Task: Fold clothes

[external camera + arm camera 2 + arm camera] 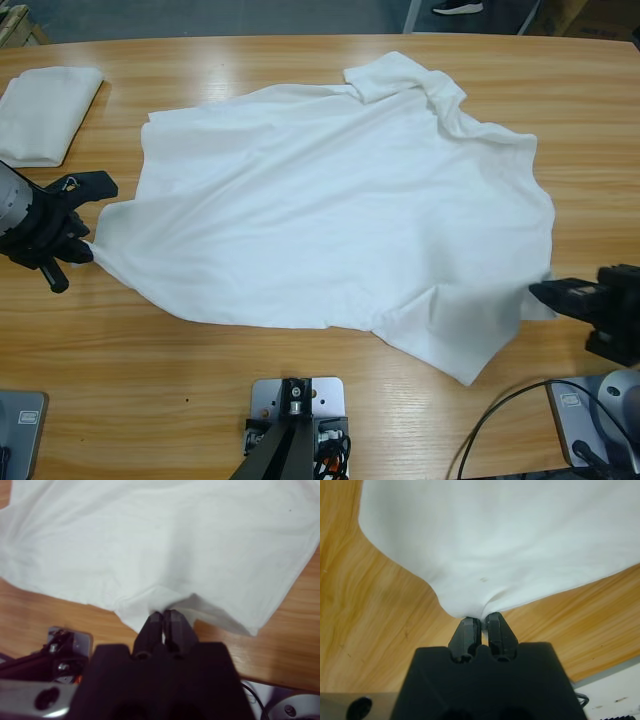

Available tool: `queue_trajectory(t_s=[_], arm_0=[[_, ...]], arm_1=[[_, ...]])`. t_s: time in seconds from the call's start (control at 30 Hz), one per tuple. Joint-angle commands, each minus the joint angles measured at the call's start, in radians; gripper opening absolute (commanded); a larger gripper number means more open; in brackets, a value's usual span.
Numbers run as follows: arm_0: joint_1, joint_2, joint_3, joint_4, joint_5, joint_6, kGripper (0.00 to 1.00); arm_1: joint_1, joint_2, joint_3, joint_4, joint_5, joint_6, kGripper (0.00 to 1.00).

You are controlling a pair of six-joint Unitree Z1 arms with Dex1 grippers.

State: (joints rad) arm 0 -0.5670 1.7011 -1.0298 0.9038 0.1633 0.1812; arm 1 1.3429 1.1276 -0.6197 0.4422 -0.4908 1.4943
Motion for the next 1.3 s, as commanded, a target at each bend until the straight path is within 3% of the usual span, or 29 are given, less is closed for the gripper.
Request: queue_trajectory(t_s=[0.03, 0.33, 0.6, 0.83, 0.97, 1.3], arm_0=[[0.052, 0.006, -0.041, 0.010, -0.014, -0.040, 0.000], [0.133, 0.054, -0.086, 0.002, -0.033, -0.043, 0.000], [0.133, 0.105, -0.129, -0.002, -0.034, -0.056, 0.000], [0.139, 0.114, -0.140, -0.003, -0.029, -0.112, 0.000], [0.214, 0.111, -0.165, -0.003, -0.030, -0.201, 0.000], [0.266, 0.150, -0.167, -0.025, -0.064, -0.336, 0.000]], arm_1=[[-0.294, 0.060, 0.011, -0.135, 0.126, -0.278, 0.000], [-0.566, 0.192, -0.023, -0.306, 0.254, -0.531, 0.000], [-0.867, 0.284, -0.154, -0.300, 0.388, -0.744, 0.000], [-0.964, 0.329, -0.179, -0.267, 0.395, -0.800, 0.000], [-1.010, 0.382, -0.203, -0.251, 0.400, -0.825, 0.000], [-1.047, 0.460, -0.258, -0.142, 0.416, -0.868, 0.000]])
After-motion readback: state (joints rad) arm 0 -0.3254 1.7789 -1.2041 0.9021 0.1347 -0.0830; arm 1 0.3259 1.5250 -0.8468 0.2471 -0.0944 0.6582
